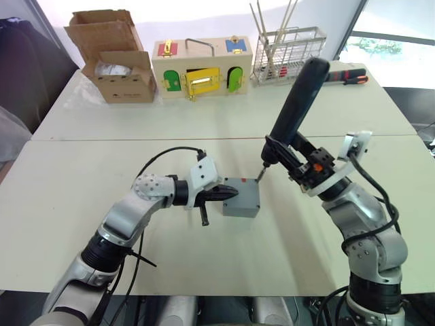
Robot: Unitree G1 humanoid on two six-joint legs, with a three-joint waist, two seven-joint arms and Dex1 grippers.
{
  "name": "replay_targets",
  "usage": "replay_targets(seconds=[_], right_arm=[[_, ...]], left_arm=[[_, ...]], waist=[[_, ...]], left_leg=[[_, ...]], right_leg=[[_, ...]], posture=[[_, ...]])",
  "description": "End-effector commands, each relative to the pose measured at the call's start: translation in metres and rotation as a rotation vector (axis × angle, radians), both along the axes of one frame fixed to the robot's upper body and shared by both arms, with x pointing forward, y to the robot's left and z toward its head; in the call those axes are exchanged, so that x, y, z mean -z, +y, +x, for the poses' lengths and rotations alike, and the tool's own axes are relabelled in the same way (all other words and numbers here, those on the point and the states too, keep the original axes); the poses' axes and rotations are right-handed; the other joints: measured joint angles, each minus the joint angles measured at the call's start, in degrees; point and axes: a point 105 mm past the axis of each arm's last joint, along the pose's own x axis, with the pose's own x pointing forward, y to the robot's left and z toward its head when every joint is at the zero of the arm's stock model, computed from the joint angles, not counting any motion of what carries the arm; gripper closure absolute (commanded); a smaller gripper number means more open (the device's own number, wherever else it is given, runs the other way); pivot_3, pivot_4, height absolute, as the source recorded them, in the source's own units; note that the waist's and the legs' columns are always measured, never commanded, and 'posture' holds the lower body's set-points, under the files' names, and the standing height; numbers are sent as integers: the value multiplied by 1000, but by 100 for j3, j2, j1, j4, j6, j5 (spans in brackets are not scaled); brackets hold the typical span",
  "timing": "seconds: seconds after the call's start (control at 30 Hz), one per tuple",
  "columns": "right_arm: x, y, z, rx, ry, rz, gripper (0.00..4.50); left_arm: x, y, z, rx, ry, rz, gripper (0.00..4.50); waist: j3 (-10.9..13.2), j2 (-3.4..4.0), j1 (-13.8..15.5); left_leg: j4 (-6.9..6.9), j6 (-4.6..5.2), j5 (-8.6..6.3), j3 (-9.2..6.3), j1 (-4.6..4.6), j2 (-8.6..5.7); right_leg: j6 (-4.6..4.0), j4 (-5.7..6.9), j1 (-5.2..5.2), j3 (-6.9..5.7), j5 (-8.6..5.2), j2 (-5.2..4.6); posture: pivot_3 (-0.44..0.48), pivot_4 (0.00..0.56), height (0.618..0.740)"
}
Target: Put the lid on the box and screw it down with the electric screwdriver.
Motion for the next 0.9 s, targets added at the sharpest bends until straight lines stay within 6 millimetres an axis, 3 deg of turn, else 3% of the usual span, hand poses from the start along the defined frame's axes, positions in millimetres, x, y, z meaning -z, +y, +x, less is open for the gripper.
replay_targets(seconds=[0.03,0.43,0.77,0.9], right_arm=[[-16,3,-6,-7,-105,-6,2596],[0,11,-2,-4,-96,-71,2596],[36,39,-22,-187,-5,-199,2596],[47,43,-17,-184,10,-218,2596]], left_arm=[[2,4,-1,-1,-3,20,4500],[1,5,-1,-10,-4,25,4500],[3,3,0,-15,2,28,4500],[3,-1,-1,-13,4,24,4500]], waist=[[0,0,-1],[0,0,-1],[-45,-24,-7],[-84,-53,-20]], left_leg=[[-1,0,0,0,0,0],[-2,0,0,0,0,0],[-8,4,-3,-1,15,2],[-13,5,-4,-2,21,6]], right_leg=[[0,0,0,0,0,0],[0,-1,0,0,0,0],[0,-5,13,-1,0,6],[-1,-8,15,0,-1,18]], posture=[[0,150,730],[0,150,730],[0,150,730],[0,150,730]])
